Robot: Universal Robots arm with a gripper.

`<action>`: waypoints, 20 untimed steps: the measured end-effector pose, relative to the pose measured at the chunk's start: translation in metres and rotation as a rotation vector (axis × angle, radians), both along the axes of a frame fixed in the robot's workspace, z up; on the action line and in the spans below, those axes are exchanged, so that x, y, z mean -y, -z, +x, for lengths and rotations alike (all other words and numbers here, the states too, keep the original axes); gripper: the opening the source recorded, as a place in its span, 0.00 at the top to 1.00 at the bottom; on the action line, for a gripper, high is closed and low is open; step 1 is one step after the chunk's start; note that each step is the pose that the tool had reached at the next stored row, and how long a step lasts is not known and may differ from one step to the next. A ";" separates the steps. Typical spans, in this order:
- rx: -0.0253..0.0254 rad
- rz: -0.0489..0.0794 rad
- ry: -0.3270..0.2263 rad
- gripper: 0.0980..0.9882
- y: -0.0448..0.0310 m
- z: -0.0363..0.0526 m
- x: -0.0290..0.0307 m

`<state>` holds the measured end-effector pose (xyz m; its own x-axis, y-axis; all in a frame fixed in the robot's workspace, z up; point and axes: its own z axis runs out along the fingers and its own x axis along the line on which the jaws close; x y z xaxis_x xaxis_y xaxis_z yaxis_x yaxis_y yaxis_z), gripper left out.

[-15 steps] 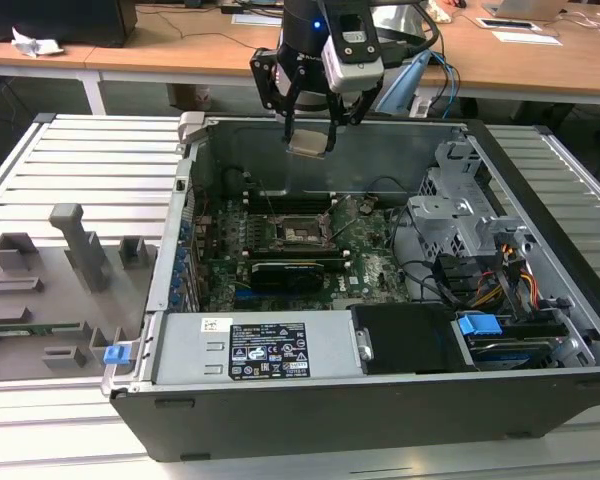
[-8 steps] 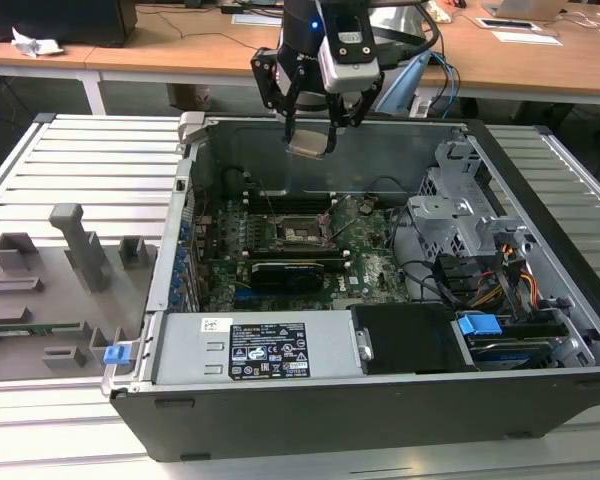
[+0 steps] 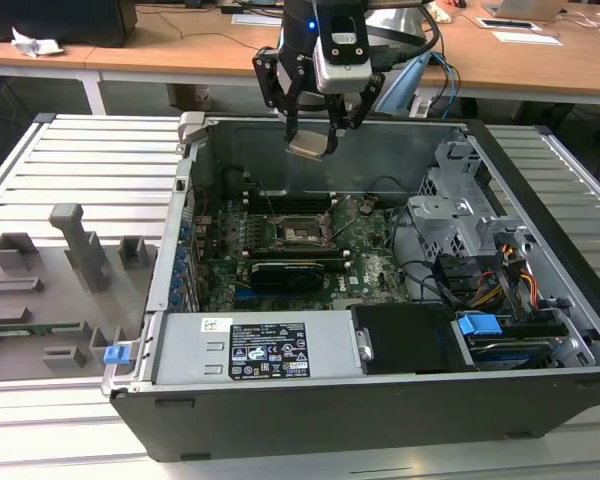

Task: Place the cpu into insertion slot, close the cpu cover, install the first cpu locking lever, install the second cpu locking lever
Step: 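Place the cpu into insertion slot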

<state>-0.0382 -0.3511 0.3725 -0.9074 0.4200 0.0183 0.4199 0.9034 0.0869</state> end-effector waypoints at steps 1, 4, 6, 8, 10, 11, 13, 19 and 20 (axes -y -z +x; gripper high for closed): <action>0.0000 0.000 0.010 0.50 0.0000 0.0000 0.0000; -0.0001 -0.001 0.030 0.50 0.0001 0.0000 0.0000; -0.0001 -0.002 0.047 0.50 0.0002 0.0000 0.0000; -0.0002 -0.002 0.059 0.50 0.0002 0.0000 0.0000; -0.0001 -0.002 0.074 0.50 0.0003 0.0000 0.0000; -0.0001 -0.002 0.084 0.50 0.0003 0.0000 0.0000; -0.0002 -0.002 0.105 0.50 0.0004 0.0000 0.0000; -0.0002 -0.002 0.152 0.50 0.0007 0.0000 0.0000; -0.0002 -0.002 0.166 0.50 0.0007 0.0000 0.0000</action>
<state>-0.0382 -0.3511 0.3717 -0.8258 0.5637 0.0176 0.5630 0.8221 0.0851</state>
